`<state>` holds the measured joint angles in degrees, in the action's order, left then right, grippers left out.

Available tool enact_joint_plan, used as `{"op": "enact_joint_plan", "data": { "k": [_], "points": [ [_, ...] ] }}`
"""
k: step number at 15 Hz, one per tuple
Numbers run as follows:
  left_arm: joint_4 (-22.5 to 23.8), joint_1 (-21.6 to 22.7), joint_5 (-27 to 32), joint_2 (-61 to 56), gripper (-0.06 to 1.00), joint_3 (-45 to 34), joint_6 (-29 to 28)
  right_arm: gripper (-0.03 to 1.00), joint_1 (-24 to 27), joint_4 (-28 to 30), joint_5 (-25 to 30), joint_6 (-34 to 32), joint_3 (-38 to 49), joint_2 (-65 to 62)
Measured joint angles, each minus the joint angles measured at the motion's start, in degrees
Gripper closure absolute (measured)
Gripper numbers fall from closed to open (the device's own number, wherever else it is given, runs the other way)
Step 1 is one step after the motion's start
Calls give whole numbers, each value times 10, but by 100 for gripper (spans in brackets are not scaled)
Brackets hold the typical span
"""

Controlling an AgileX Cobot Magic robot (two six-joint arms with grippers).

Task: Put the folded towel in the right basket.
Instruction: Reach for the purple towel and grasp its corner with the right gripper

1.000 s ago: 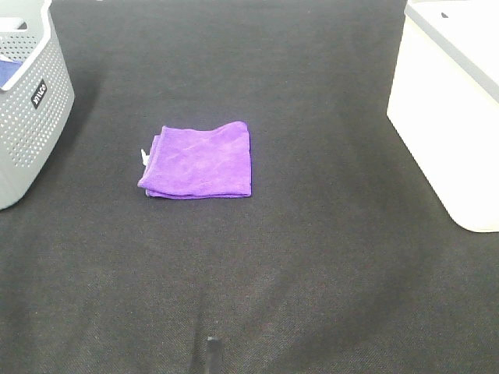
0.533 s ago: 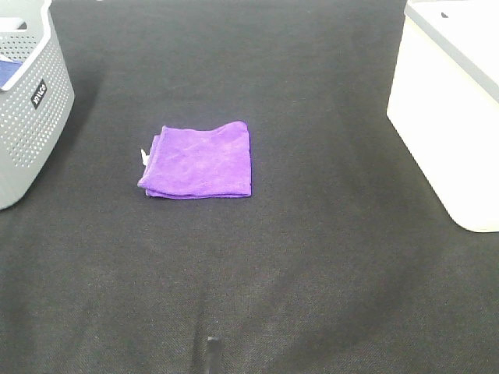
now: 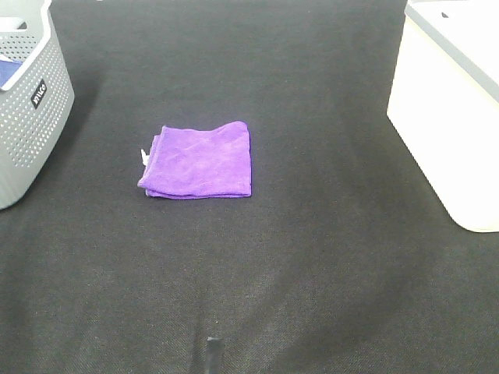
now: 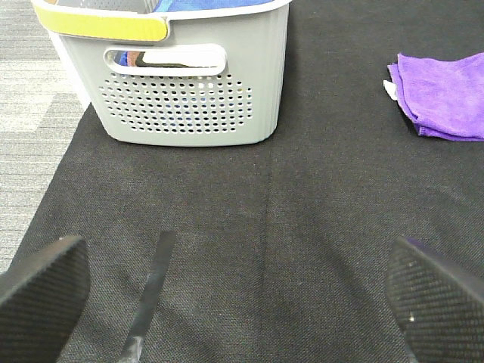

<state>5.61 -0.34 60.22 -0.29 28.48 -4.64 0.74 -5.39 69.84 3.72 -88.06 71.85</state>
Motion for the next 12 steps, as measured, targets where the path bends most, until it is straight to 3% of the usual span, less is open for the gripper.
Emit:
{"op": "enact_joint_plan", "data": {
  "k": [4,6,8,12],
  "points": [
    [0,0,0,0,-4,0,0,-1,-18,-198,-1,30,-87,166],
    [0,0,0,0,-4,0,0,-1,-71,-201,-3,30,-95,246],
    [0,0,0,0,-4,0,0,-1,-123,-202,-43,30,-95,325],
    [0,0,0,0,-4,0,-6,-1,-155,-212,-101,51,-95,400]
  ]
}}
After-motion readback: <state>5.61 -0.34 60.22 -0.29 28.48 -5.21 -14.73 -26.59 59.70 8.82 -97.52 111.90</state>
